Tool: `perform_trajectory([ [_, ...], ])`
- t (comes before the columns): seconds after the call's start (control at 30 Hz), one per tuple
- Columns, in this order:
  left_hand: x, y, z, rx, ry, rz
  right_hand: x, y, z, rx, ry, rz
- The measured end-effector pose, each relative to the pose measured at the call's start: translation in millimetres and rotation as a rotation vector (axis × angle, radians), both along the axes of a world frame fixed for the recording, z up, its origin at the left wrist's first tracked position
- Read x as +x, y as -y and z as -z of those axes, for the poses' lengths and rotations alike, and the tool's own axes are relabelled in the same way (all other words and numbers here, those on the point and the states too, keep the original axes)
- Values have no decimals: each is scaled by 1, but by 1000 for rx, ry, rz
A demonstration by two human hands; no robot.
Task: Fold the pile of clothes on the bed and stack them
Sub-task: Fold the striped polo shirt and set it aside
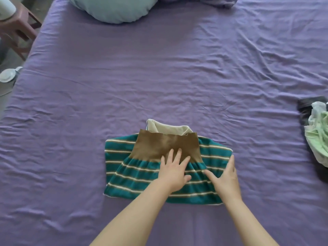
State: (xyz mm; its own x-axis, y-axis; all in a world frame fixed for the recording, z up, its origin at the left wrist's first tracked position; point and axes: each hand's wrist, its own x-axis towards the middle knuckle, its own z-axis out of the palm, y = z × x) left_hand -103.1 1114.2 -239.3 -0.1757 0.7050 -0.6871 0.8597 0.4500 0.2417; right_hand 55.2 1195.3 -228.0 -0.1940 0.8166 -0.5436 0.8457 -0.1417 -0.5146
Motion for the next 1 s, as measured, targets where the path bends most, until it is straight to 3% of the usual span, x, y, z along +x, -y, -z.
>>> perform_trajectory([
  [0.07,0,-5,-10,13,-12,-71,0,0,-4,-55,-46,-71],
  [0.13,5,-8,-21,145,-11,-248,-1,2,-10,-89,-70,-125],
  [0.17,9,-11,-30,197,92,-400,-2,5,-12,-109,-115,-127],
  [0.27,17,-15,-63,118,875,-1069,-18,16,-21,-181,-350,-56],
  [0.3,15,-13,-70,97,1039,-1212,-27,21,-25,-181,-407,-33],
  [0.4,-2,4,-77,157,1227,-1300,-59,42,-39,-141,-467,-55],
  [0.63,-88,76,-74,452,1363,-1370,-157,109,-61,-45,-454,-364],
  [0.8,-139,123,-57,489,1337,-1478,-210,148,-42,-40,-356,-553],
  [0.87,-154,137,-50,442,1221,-1523,-217,157,-31,-80,-315,-573],
  [1.0,-166,151,-33,486,782,-1548,-213,158,-21,-53,-231,-584],
])
